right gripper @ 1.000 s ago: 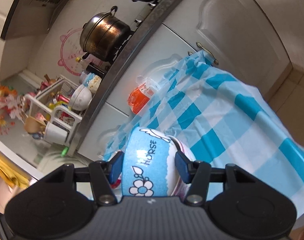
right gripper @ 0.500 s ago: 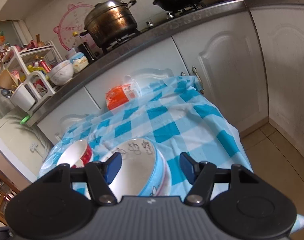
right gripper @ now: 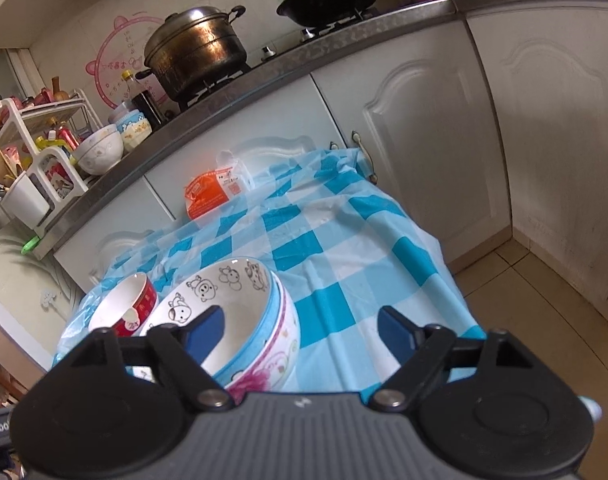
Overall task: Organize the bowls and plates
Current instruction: 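Withdraw both grippers and move them toward the red-and-white bowl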
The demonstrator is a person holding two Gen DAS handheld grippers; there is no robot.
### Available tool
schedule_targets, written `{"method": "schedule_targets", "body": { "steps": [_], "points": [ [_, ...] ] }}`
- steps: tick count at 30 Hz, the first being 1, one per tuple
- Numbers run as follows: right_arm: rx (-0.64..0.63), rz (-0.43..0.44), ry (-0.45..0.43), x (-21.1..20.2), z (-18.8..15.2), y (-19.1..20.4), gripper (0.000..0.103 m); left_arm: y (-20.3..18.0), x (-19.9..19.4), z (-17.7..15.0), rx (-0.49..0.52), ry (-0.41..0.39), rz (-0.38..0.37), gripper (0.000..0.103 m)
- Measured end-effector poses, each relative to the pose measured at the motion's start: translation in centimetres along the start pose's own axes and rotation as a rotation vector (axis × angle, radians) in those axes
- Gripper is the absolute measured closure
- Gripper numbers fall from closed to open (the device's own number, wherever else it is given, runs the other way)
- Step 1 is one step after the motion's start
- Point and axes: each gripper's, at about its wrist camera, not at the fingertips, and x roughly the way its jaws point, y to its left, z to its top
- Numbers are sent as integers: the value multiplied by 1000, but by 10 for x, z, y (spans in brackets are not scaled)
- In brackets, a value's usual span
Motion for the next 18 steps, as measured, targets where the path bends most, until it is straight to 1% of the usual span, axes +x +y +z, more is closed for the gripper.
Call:
{"method": "schedule_targets", "body": {
  "steps": [2, 5, 7, 10, 12, 18],
  "points": [
    [3, -1, -4, -6, -4, 0, 12, -3, -5, -1, 21, -20, 17, 39],
    [8, -10, -9, -15, -10, -2, 6, -7, -14, -3, 46, -41, 34, 30],
    [12, -13, -7, -20, -13, -3, 6, -10, -19, -5, 64, -58, 53, 20],
    [4, -21, 0, -26, -18, -3, 3, -12, -28, -7, 95, -81, 81, 8],
    [-8, -30, 5, -31, -23, -3, 1, -13, -33, -8, 108, -95, 97, 5],
    [-37, -41, 44, -41, -38, 4, 1, -14, -54, -12, 143, -134, 151, 2]
  ]
}}
